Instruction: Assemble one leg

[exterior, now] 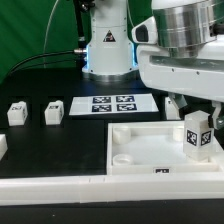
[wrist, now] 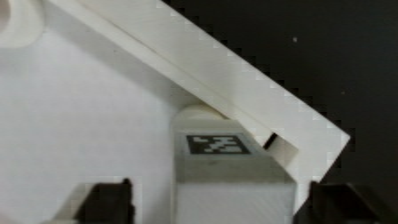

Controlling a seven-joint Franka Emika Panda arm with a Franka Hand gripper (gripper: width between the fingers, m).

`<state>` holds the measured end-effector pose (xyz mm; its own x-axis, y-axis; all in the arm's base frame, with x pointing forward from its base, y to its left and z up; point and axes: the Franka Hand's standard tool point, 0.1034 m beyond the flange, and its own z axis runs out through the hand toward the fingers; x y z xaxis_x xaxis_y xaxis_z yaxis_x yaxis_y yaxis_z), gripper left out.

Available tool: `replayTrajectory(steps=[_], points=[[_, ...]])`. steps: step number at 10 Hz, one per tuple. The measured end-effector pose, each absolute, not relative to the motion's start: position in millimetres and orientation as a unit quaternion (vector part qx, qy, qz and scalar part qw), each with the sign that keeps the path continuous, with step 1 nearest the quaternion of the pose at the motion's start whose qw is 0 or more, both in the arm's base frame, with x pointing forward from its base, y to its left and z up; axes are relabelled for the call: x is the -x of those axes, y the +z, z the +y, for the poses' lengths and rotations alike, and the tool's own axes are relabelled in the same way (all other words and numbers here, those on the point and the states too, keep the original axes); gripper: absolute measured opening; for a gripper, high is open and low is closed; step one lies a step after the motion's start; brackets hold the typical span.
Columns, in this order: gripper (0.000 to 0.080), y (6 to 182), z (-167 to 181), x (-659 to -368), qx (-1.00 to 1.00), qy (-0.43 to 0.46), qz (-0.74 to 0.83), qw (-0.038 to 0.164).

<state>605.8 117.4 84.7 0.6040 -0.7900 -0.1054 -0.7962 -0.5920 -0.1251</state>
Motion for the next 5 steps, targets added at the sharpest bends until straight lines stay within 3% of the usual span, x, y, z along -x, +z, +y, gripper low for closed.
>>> replayTrajectory(steps=[1,2,5], points=[[0.0553,84.4,117.5,-605.8,0.896,0.018,0.436,0.079],[0.0628,83.8,116.8,-605.8,0.922,0.015,0.379,0.076],[0.0648,83.8,120.4,-606.9,0.984,-0.005,0.168,0.059]])
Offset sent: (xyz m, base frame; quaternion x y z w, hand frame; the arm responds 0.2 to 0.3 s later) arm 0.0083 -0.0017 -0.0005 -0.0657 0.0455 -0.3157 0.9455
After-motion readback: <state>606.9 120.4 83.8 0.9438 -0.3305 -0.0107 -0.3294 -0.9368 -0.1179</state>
